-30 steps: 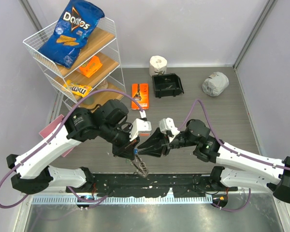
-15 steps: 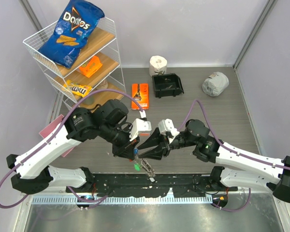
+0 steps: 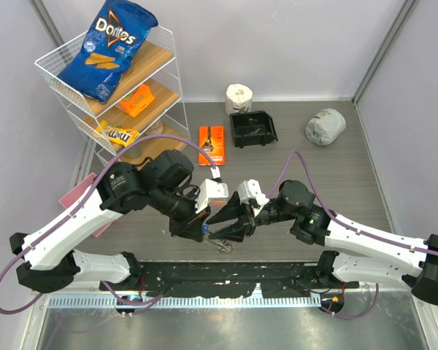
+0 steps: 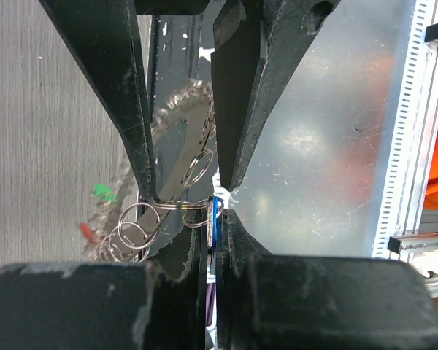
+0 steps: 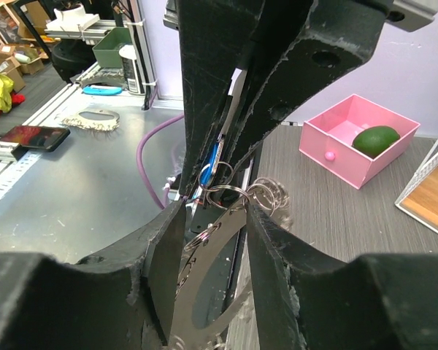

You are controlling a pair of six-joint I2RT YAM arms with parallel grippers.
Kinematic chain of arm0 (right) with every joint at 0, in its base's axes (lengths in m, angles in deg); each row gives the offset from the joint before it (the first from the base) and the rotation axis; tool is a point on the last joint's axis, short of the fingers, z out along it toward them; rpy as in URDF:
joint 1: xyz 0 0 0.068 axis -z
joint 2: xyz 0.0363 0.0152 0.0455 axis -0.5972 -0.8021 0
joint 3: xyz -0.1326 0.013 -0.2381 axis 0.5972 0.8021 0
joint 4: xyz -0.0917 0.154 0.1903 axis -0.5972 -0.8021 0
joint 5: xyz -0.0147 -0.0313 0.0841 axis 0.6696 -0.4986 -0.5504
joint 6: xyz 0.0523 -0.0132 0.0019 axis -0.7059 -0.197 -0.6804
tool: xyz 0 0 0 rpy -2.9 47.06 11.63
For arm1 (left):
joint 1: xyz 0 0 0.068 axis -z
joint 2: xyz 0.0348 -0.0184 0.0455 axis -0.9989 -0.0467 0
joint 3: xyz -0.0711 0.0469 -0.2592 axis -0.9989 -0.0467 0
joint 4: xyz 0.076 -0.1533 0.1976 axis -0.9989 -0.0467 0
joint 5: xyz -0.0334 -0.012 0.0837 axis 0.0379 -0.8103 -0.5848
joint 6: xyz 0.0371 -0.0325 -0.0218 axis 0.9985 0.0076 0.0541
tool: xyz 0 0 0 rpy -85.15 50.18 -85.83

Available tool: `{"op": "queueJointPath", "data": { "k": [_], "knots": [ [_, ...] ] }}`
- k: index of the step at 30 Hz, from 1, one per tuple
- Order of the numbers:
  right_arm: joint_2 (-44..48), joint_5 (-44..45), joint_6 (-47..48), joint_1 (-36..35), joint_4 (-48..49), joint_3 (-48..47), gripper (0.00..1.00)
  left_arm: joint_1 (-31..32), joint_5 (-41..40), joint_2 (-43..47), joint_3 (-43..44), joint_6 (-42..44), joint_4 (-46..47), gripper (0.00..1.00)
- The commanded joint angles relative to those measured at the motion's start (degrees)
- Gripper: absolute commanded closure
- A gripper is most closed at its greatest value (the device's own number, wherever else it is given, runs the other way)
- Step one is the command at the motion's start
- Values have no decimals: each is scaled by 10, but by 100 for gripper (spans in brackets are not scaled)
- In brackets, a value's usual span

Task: Remove the keys from the keyring
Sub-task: Remove the key from the keyring.

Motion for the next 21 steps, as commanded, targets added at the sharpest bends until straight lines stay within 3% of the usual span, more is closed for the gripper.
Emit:
{"op": "queueJointPath", "data": {
  "k": [1,21],
  "knots": [
    [20,19,17,-3,11,-21,55,5,21,17,25,2,11,100],
    [36,30,36,-2,-13,-20,56,6,20,14,28,1,9,100]
  ]
}}
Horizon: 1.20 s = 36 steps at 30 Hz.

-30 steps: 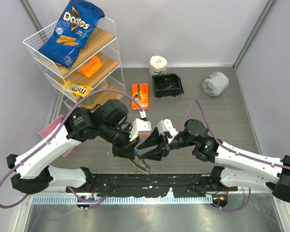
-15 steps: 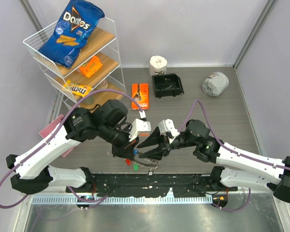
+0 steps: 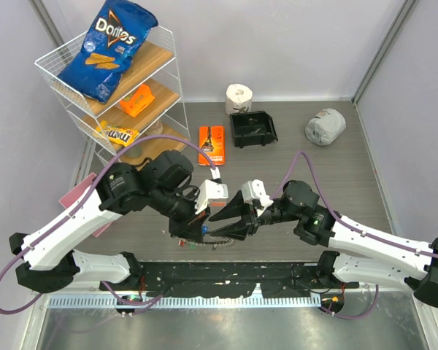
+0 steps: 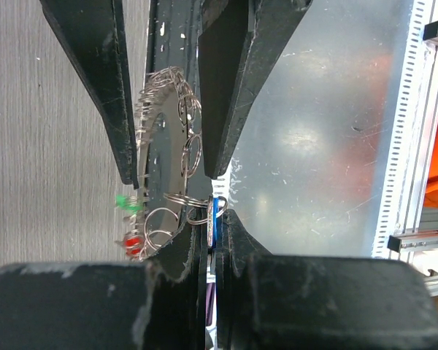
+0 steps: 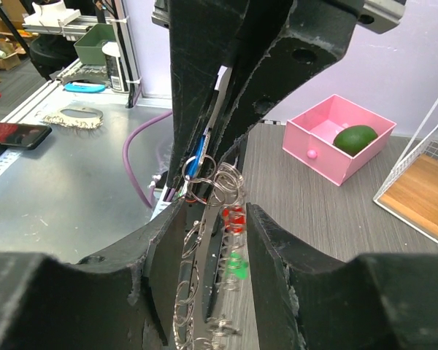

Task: Remove the keys from the keyring
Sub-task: Remove the key from the keyring.

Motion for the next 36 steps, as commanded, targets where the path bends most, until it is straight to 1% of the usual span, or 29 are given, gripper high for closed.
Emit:
{"op": "queueJointPath", "data": {
  "k": [1,8,12,14,15,16,17,19,24,30,33,36],
  "knots": [
    [14,8,9,-2,14,-21,56,3,20,12,29,2,10,100],
    [-8,-20,2,-2,22,-36,55,5,24,13,30,1,11,100],
    [-18,-42,-3,-2,28,-48,59,7,23,12,30,2,10,100],
    [-21,-52,-7,-2,35,-49,63,7,21,12,29,2,11,100],
    [-23,-58,-8,-2,36,-50,72,7,20,12,29,2,10,100],
    [-23,-59,-9,-2,36,-51,76,7,20,12,29,3,9,100],
    [-23,-62,-10,-2,36,-51,85,6,18,12,29,2,10,100],
    [-20,-62,-9,-2,34,-49,95,6,16,13,30,3,10,100],
    [-4,-50,-13,-2,37,-35,95,6,10,18,30,2,11,100],
    [3,-42,-76,-2,77,-27,95,6,10,17,30,1,14,100],
    [4,-29,-102,-2,105,-15,95,6,7,20,30,1,17,100],
    [9,-15,-144,-1,164,4,95,7,3,23,29,2,22,100]
  ]
}}
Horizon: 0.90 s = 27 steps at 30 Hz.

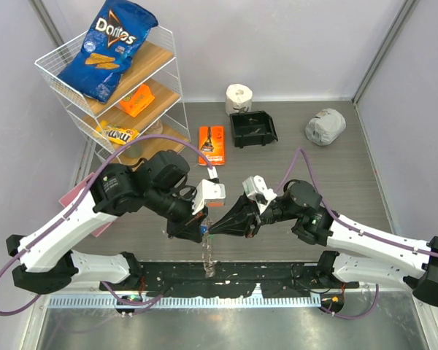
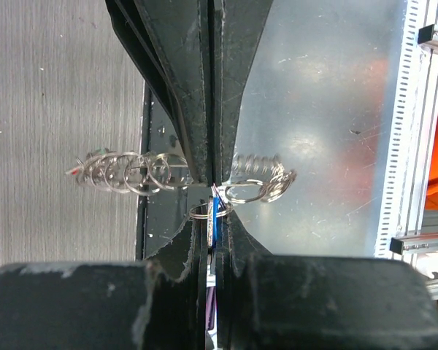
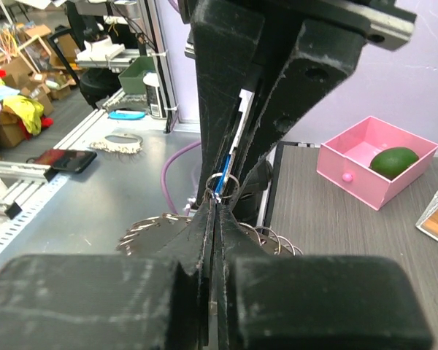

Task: Remove the keys from the keyring
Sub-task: Remove the key from the keyring.

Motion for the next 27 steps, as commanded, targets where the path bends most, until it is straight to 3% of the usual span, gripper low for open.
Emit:
{"op": "queueJointPath", "data": {
  "k": [1,15,27],
  "knots": [
    [21,30,-73,-3,127,27,95,2,0,15,20,2,24,100],
    [44,189,-171,-3,215,78,95,2,-38,27,-14,9,60,100],
    [58,243,-209,-3,312,130,95,2,-81,58,-63,3,133,100]
  ]
}}
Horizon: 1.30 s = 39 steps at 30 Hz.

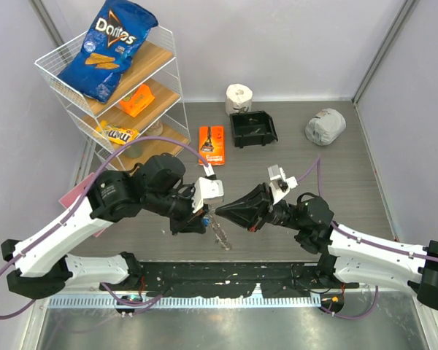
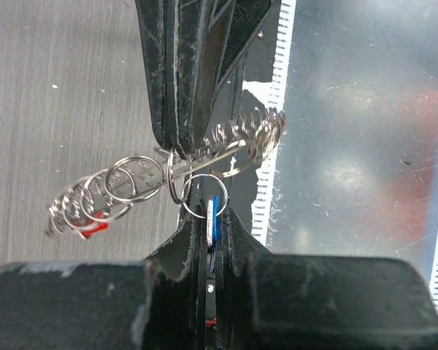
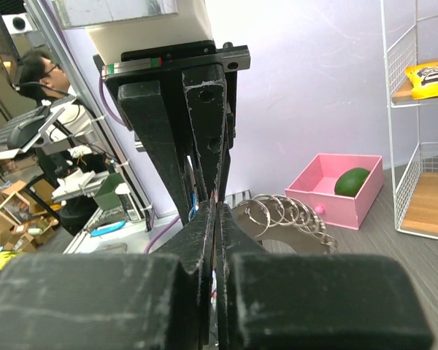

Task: Remove the keys from the keyring
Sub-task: Remove the key from the keyring.

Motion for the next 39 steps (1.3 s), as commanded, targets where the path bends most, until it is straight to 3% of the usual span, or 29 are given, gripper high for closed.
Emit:
{"op": "queueJointPath", "data": {
  "k": [1,2,5,8,12,16,22,28,34,39],
  "knots": [
    [20,35,-21,-2,90,4,95,2,-27,24,-6,-1,54,100],
    [20,35,-21,-2,94,5,95,2,-33,26,-8,-2,58,99],
    [24,39,-20,-2,95,9,95,2,-46,39,-18,-9,72,76],
    [26,40,-18,-2,90,6,95,2,-52,63,-29,-7,94,62],
    [25,32,-9,-2,80,1,95,2,-60,94,-50,-13,130,52],
    [20,11,-1,-2,70,-9,95,-1,-64,116,-64,-22,165,49],
    [9,-16,9,-2,66,-19,95,-4,-53,124,-89,-47,234,55],
    [3,-31,14,-2,66,-24,95,-6,-31,96,-81,-48,243,65],
    [5,-31,18,-2,65,-21,95,-9,-8,85,-74,-48,240,100],
    [13,-28,32,-2,47,-19,95,-10,-4,83,-62,-48,215,100]
  ]
}}
